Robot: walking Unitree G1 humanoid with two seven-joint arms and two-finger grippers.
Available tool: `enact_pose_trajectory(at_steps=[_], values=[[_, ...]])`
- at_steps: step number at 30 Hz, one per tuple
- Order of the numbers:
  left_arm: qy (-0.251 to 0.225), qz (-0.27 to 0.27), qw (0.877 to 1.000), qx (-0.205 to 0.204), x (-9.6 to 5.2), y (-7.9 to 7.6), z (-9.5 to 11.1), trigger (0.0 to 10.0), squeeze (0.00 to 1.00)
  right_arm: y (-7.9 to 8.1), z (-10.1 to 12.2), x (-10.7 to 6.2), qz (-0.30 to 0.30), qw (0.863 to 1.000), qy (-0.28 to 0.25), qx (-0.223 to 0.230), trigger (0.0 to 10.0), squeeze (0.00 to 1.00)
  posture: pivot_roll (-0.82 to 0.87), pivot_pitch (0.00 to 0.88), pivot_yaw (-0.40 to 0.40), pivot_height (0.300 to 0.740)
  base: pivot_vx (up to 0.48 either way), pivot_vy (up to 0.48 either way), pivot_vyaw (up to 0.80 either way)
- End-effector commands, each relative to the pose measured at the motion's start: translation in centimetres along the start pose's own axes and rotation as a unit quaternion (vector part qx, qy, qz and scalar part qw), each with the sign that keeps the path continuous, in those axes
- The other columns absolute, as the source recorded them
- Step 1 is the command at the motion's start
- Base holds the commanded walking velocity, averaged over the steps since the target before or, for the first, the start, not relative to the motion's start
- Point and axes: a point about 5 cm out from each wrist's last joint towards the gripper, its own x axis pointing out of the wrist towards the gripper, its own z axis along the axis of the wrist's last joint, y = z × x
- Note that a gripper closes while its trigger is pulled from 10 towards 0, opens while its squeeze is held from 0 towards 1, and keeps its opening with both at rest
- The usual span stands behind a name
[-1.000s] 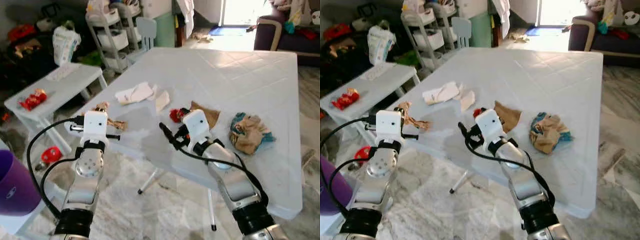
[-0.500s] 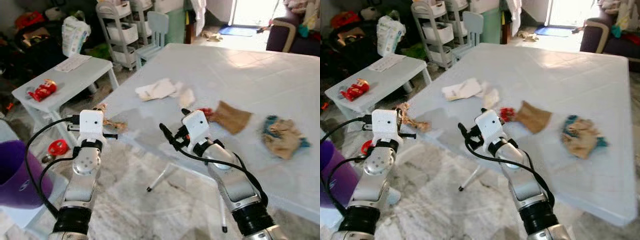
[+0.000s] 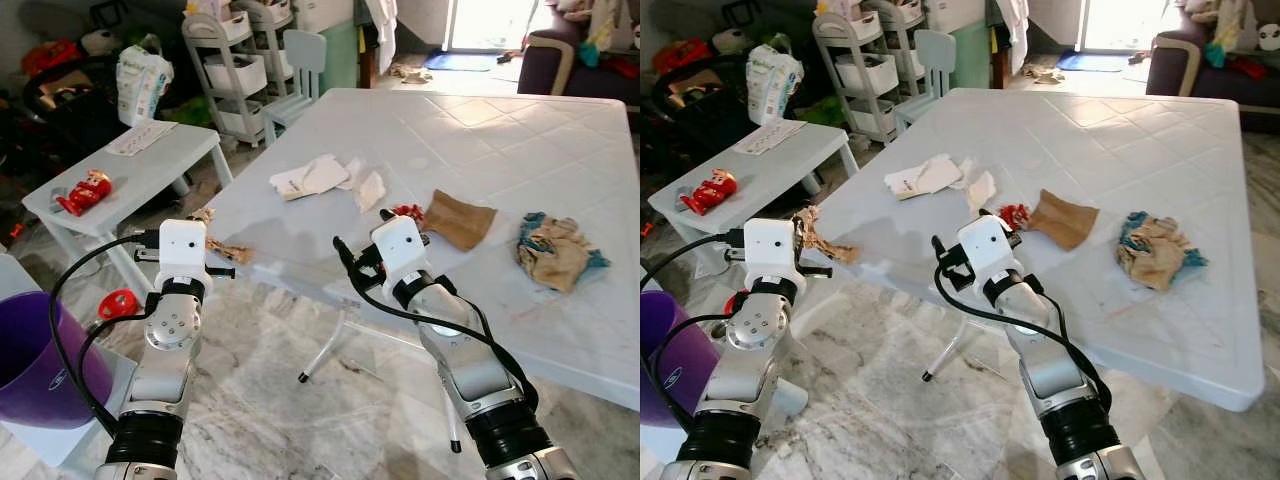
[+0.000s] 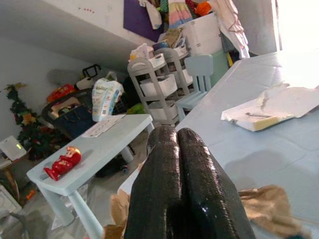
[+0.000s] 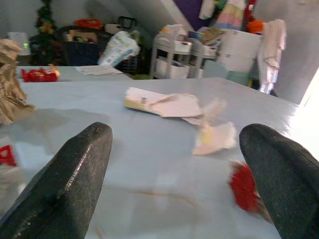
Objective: Picking trash to rubbish bin
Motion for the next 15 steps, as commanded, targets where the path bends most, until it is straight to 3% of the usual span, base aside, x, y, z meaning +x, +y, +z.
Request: enact_pose_trajectory(at_steps=[1,10,15], values=[[0.001,0.002,1.0,0.003,0.3,0.3,0.2,0.0,0.0,0.0,0.6,0.5,-0.002,1.0,-0.011,-0.005,10.0,0.0,-0.11,0.0,0.122,0.74,0.0,0.0,0.0],[0.01,0.01,1.0,-0.013,0.8,1.0,0.1,0.0,0.0,-0.7,0.7,0.6,-0.038,0.999,-0.012,-0.012,10.0,0.0,-0.11,0.0,0.124,0.74,0.0,0.0,0.0],[0.02,-0.012,0.999,-0.028,0.7,0.5,-0.2,0.0,0.0,-1.1,0.7,1.2,-0.063,0.998,-0.009,-0.023,10.0,0.0,-0.09,0.0,0.122,0.74,0.0,0.0,0.0]])
